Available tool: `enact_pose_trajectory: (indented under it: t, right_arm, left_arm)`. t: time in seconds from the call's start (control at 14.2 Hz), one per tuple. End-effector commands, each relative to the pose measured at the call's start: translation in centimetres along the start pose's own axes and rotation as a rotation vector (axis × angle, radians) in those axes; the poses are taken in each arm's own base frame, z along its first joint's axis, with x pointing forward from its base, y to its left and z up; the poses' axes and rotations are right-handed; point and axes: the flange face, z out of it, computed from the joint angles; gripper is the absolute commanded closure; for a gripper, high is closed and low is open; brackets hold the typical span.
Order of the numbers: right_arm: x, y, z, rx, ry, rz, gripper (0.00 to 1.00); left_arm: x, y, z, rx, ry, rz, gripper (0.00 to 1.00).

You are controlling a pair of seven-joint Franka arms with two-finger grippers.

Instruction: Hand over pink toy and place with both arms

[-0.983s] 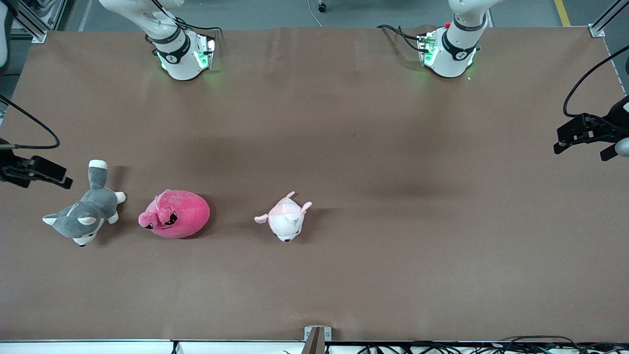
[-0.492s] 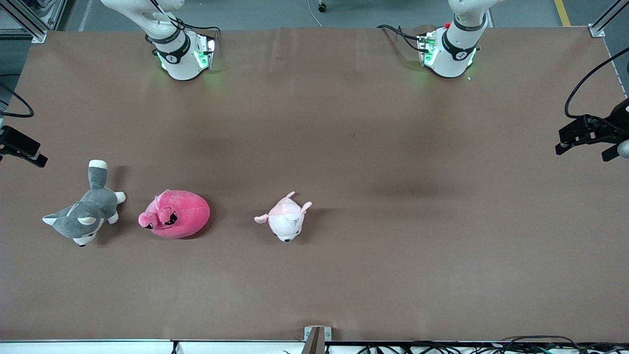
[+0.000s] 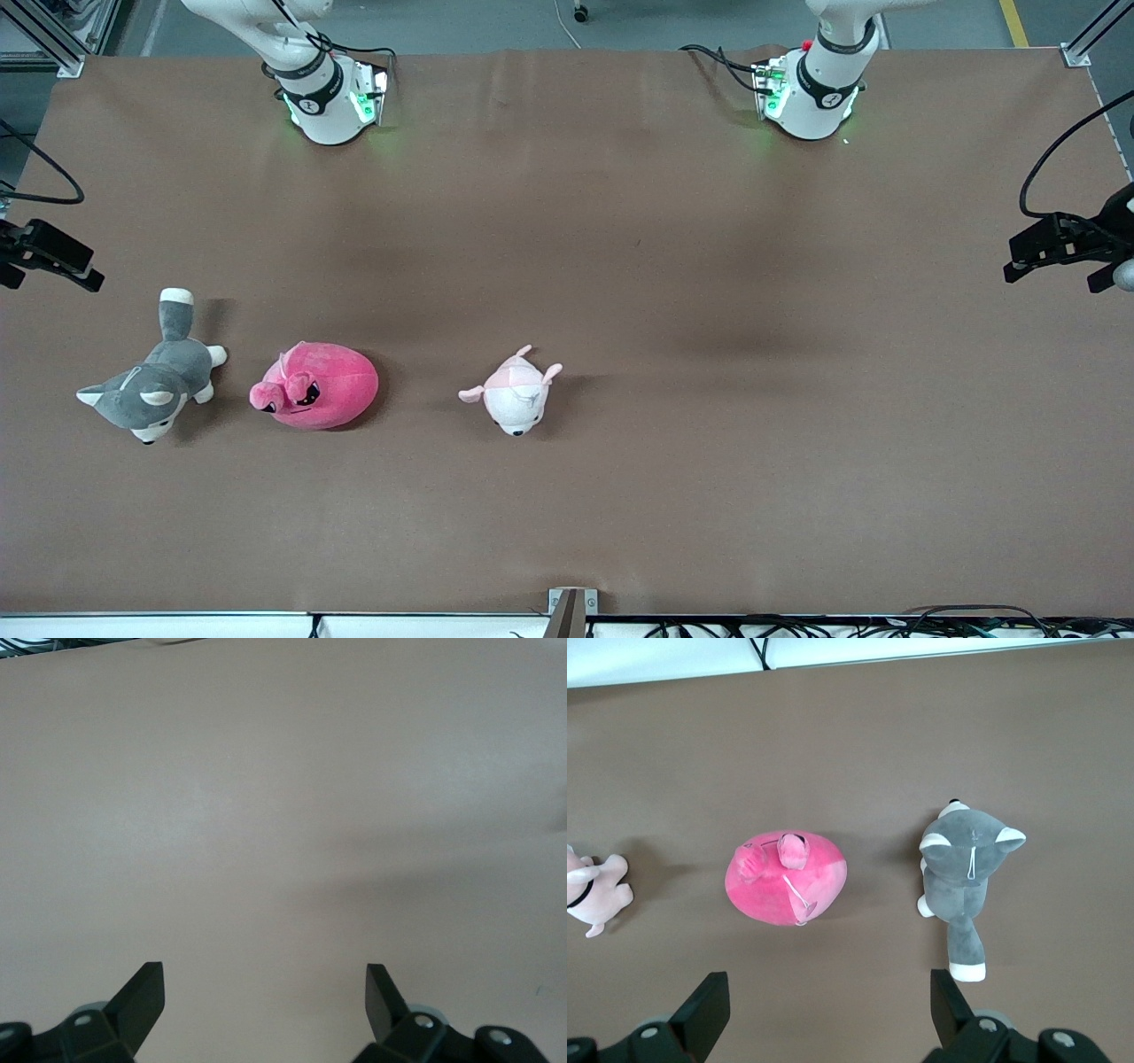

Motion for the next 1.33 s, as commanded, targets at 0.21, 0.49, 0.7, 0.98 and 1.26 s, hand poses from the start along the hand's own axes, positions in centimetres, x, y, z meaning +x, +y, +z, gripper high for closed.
enact_pose_trajectory:
  t: [0.21, 0.49, 0.7, 0.98, 1.26]
  right_arm:
    - [-3.5, -0.2, 0.4, -0.022, -0.006, -0.030, 0.00]
    - [-3.7, 0.3, 0.6, -0.021, -0.014, -0.025, 0.00]
    - [-3.8, 0.3, 0.7, -0.021, -0.015, -0.028, 0.00]
    - [-3.8, 0.2, 0.7, -0.055, -0.012, -0.051, 0.00]
    - [-4.0, 0.3, 0.5, -0.068, -0.009, -0.053, 0.00]
  left_arm:
    - [-0.1, -0.6, -0.6, 0.022, -0.001, -0.014, 0.00]
    - [-0.1, -0.6, -0.8, 0.019, 0.006, -0.016, 0.00]
    - [-0.1, -0.5, -1.1, 0.013, 0.016, -0.014, 0.00]
    - [-0.1, 0.1, -2.6, 0.017, 0.045, 0.000, 0.00]
    - [-0.6, 0.8, -3.8, 0.019, 0.059, 0.012, 0.00]
